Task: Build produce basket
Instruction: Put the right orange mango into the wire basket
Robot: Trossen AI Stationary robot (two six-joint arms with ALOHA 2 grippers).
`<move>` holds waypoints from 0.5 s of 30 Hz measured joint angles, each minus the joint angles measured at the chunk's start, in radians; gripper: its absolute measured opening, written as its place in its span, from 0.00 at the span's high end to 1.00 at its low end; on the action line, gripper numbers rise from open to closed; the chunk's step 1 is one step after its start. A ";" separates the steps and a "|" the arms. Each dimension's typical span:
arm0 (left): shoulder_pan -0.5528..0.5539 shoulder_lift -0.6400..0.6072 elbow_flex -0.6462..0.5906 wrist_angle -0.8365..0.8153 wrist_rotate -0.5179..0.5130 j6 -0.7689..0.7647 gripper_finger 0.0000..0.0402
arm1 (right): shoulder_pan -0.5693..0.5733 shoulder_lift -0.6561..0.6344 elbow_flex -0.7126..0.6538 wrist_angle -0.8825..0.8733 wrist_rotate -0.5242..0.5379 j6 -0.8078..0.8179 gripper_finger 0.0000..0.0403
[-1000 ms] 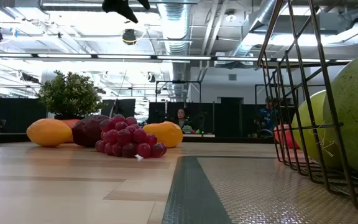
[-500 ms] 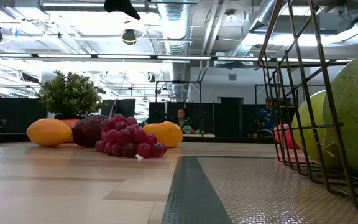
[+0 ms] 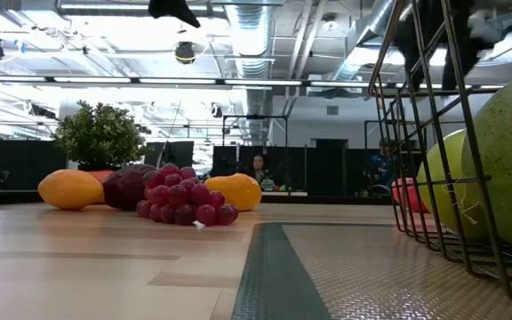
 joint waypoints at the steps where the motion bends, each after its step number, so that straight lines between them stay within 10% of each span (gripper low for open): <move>1: 0.000 0.000 0.000 -0.005 0.000 0.000 0.18 | -0.038 -0.007 -0.039 0.035 -0.008 -0.041 0.03; 15: 0.000 0.000 0.000 -0.010 -0.023 -0.001 0.18 | -0.335 0.092 -0.367 0.480 -0.152 -0.390 0.04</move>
